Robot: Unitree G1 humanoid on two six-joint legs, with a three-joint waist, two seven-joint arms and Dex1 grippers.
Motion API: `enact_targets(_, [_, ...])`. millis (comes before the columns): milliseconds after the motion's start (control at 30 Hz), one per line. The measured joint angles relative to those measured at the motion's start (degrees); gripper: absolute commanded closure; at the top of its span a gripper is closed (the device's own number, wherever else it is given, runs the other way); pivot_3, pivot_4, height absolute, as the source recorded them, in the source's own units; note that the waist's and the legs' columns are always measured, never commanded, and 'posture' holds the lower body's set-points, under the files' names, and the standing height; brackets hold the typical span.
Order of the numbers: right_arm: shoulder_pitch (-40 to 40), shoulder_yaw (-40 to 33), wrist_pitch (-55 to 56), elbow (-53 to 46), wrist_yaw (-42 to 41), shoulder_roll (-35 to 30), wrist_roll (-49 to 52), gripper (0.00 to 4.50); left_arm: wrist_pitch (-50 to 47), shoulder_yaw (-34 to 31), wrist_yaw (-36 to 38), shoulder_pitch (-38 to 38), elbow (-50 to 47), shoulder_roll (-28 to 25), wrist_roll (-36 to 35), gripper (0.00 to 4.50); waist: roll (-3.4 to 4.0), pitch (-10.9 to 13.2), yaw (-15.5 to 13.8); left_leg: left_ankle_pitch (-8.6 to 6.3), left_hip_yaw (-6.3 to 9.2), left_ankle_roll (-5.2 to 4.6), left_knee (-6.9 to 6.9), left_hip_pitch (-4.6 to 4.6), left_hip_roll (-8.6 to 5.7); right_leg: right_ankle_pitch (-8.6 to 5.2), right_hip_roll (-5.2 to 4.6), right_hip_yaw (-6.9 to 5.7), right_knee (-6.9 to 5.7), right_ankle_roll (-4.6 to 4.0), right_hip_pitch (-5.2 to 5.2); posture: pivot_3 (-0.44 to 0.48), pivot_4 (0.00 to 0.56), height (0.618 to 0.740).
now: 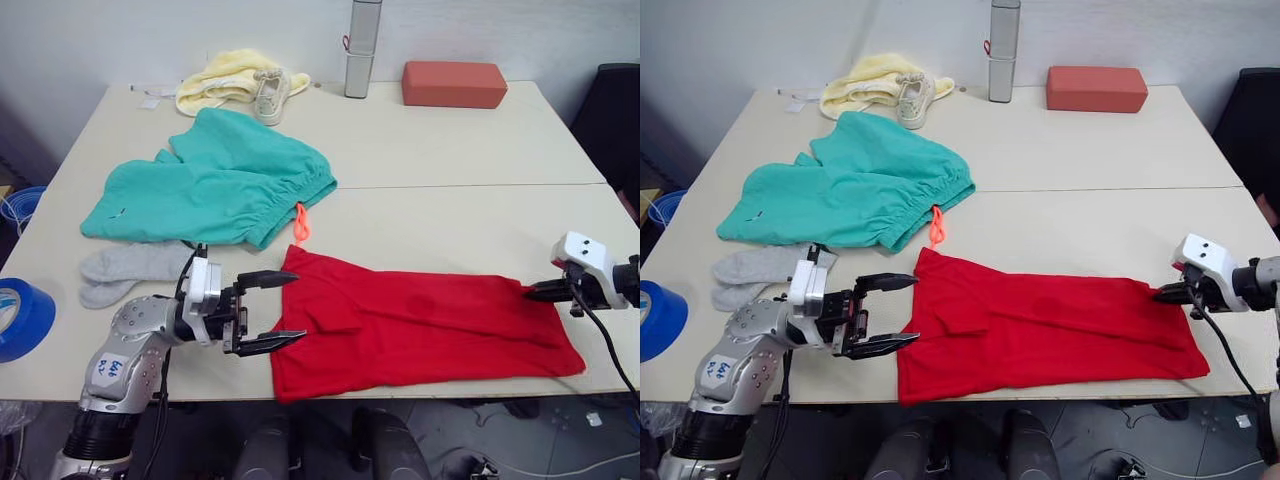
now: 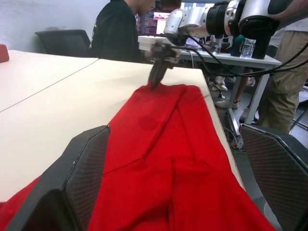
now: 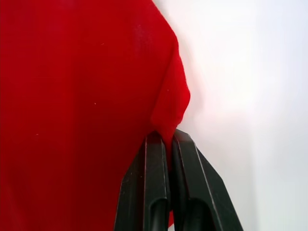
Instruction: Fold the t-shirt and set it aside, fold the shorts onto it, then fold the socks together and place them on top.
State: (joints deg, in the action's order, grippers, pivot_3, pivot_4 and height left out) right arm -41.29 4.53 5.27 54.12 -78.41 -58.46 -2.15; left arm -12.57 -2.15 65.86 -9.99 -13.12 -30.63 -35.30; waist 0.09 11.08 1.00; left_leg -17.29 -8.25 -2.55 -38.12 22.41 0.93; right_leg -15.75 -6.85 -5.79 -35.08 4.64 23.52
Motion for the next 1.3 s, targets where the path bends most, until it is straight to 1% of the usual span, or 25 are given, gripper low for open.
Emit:
enact_targets(100, [-5.0,1.0,4.9,4.5,7.4,3.0,-3.3,4.46,0.8,0.3,-0.6,-0.9,0.4,0.5,0.6,0.00,0.00,0.0,0.6,0.04,-0.01,0.00,0.02,0.01,0.02,0.00,0.06,0.01,0.00,0.00,0.02,0.000,0.150,0.740])
enact_targets(300, [-11.5,2.4,12.3,11.9,20.2,7.1,-8.9,4.46,1.8,0.4,-2.2,-1.7,1.4,1.0,2.0,0.00,0.00,0.0,0.8,0.16,-0.06,-0.15,0.01,0.01,0.10,-0.02,0.17,0.06,0.00,-0.03,0.04,0.000,0.150,0.740])
enact_targets(433, [-13.0,2.5,14.8,14.3,23.9,9.6,-10.0,4.46,1.9,0.2,-3.4,-1.8,2.0,1.1,2.3,0.00,0.00,0.0,0.7,0.18,-0.06,-0.17,0.01,0.01,0.10,-0.02,0.17,0.06,0.00,-0.03,0.03,0.000,0.150,0.740])
enact_targets(533, [-13.1,1.4,14.5,16.0,23.5,10.9,-8.8,4.46,1.7,0.2,-4.3,-1.6,2.0,0.8,2.6,0.00,0.00,0.0,0.6,0.21,-0.06,-0.23,0.00,0.02,0.10,-0.02,0.17,0.05,0.01,-0.03,0.02,0.000,0.150,0.740])
enact_targets(633, [-13.2,-0.4,13.6,16.2,21.9,10.9,-7.2,3.81,-0.1,0.2,-5.4,-1.6,2.0,0.4,2.5,0.00,0.00,0.0,0.7,0.22,-0.06,-0.23,0.00,0.02,0.10,-0.02,0.18,0.06,0.00,-0.03,0.02,0.000,0.150,0.740])
enact_targets(700, [-13.1,-2.0,13.1,16.1,20.0,10.6,-5.3,3.16,-2.0,0.3,-6.6,-2.3,2.6,0.3,2.5,0.00,0.00,0.0,0.7,0.22,-0.06,-0.23,0.00,0.01,0.11,-0.02,0.19,0.05,-0.01,-0.03,0.01,0.000,0.150,0.740])
enact_targets(800, [-13.0,-5.7,9.3,14.7,16.2,8.8,-1.0,2.10,-3.2,0.5,-6.9,-5.8,4.8,-0.4,3.5,0.00,0.03,0.0,0.5,0.24,-0.05,-0.27,-0.01,0.02,0.10,-0.01,0.17,0.03,-0.01,-0.01,-0.02,0.000,0.150,0.740])
enact_targets(900, [-9.9,-10.7,-3.2,8.9,11.0,4.3,4.8,1.03,-6.3,2.4,-6.7,-11.5,8.8,-1.8,5.5,0.00,0.03,0.0,-0.1,0.25,0.05,-0.29,-0.04,0.08,0.09,-0.01,0.15,-0.04,0.00,-0.01,-0.03,0.000,0.150,0.740])
enact_targets(933, [-7.6,-12.7,-10.2,5.5,10.1,2.1,7.1,0.62,-8.7,4.2,-7.2,-14.7,10.8,-3.0,7.5,0.00,0.03,0.0,-0.4,0.25,0.07,-0.28,-0.04,0.09,0.09,-0.01,0.14,-0.05,0.01,-0.01,-0.02,0.000,0.150,0.740])
enact_targets(1000, [-1.7,-16.3,-24.3,-2.5,10.9,-1.5,10.5,0.02,-12.3,5.6,-7.5,-19.0,14.1,-3.9,9.2,0.00,0.04,0.0,-0.7,0.24,0.05,-0.27,-0.01,0.07,0.10,-0.01,0.12,-0.02,0.02,-0.02,-0.02,0.000,0.150,0.740])
enact_targets(1033, [0.9,-17.7,-29.6,-5.9,11.6,-2.2,11.8,0.02,-13.1,6.0,-7.2,-20.1,15.2,-3.8,9.4,0.00,0.03,0.0,-0.7,0.23,0.05,-0.27,-0.01,0.07,0.11,-0.01,0.13,-0.01,0.04,-0.02,-0.01,0.000,0.150,0.740])
enact_targets(1133, [11.8,-22.9,-46.8,-19.6,14.9,-2.7,16.3,0.02,-13.7,8.8,-6.1,-25.4,21.3,-1.6,11.3,0.00,0.03,0.0,-0.8,0.23,0.04,-0.26,-0.01,0.08,0.11,-0.01,0.12,-0.01,0.00,-0.02,0.02,0.000,0.150,0.740])
enact_targets(1167, [16.2,-25.5,-53.0,-25.6,16.9,-2.3,18.0,0.02,-13.4,10.4,-5.7,-27.7,24.3,-0.9,13.0,0.00,0.07,0.0,-0.9,0.23,0.02,-0.26,0.00,0.09,0.10,-0.01,0.12,0.00,-0.04,-0.02,0.06,0.000,0.150,0.740])
enact_targets(1200, [19.2,-28.2,-58.5,-30.3,19.2,-1.3,19.6,0.02,-13.0,11.6,-5.2,-29.6,27.1,-0.6,14.5,0.00,0.07,0.0,-0.8,0.23,-0.01,-0.24,0.00,0.08,0.11,-0.01,0.15,0.02,-0.06,-0.02,0.08,0.000,0.150,0.740])
enact_targets(1300, [23.9,-35.6,-71.1,-40.8,25.4,2.8,22.8,0.02,-11.0,14.2,-4.0,-34.1,33.8,1.7,18.2,0.00,0.09,0.0,-0.9,0.23,-0.06,-0.24,0.01,0.07,0.11,-0.01,0.17,0.00,-0.12,-0.02,0.13,0.000,0.150,0.740])
